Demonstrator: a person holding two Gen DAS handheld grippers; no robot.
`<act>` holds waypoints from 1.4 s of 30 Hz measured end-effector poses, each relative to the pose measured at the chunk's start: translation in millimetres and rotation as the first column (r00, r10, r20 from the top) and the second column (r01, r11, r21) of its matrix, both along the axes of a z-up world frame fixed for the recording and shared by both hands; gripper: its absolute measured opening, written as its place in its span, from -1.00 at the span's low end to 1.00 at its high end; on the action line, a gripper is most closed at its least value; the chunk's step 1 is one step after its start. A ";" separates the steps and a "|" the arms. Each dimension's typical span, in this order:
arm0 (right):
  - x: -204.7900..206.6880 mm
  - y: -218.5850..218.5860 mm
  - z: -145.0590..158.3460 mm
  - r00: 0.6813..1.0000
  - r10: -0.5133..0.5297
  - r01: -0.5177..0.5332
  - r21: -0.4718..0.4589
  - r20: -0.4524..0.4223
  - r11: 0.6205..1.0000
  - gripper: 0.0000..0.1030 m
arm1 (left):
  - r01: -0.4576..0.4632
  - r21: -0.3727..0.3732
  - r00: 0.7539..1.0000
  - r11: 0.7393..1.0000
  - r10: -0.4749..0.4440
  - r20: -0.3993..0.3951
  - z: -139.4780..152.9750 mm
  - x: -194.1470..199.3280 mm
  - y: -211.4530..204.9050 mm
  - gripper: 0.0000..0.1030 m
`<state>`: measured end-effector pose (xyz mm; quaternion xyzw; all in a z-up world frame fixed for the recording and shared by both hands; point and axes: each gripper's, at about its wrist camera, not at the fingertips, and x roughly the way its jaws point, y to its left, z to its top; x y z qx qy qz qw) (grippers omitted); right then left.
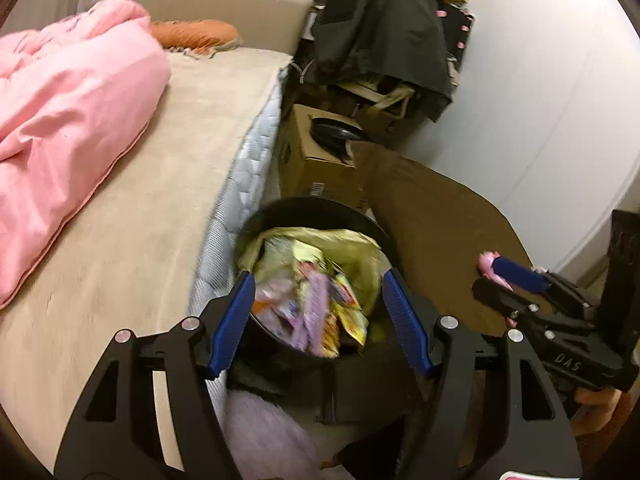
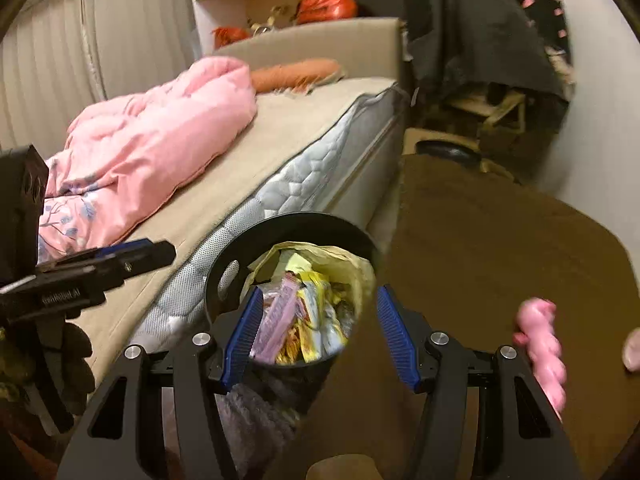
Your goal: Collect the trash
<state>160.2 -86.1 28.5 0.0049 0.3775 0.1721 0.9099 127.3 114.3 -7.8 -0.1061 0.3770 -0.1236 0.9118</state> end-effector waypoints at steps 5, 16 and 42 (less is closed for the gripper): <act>-47.0 -15.5 6.8 0.997 -0.079 0.079 0.018 -0.001 0.997 0.08 | 0.020 0.044 0.999 0.999 -0.021 0.028 9.0 -35.8 -22.2 0.22; -100.2 -17.8 5.9 0.989 -0.144 0.144 0.002 0.012 0.990 0.07 | 0.002 0.189 1.000 0.982 0.000 -0.012 1.7 -68.9 -38.6 0.19; -104.5 -13.7 4.2 0.985 -0.170 0.170 -0.012 0.010 0.985 0.07 | -0.017 0.238 0.999 0.971 0.010 0.033 13.2 -83.7 -35.1 0.19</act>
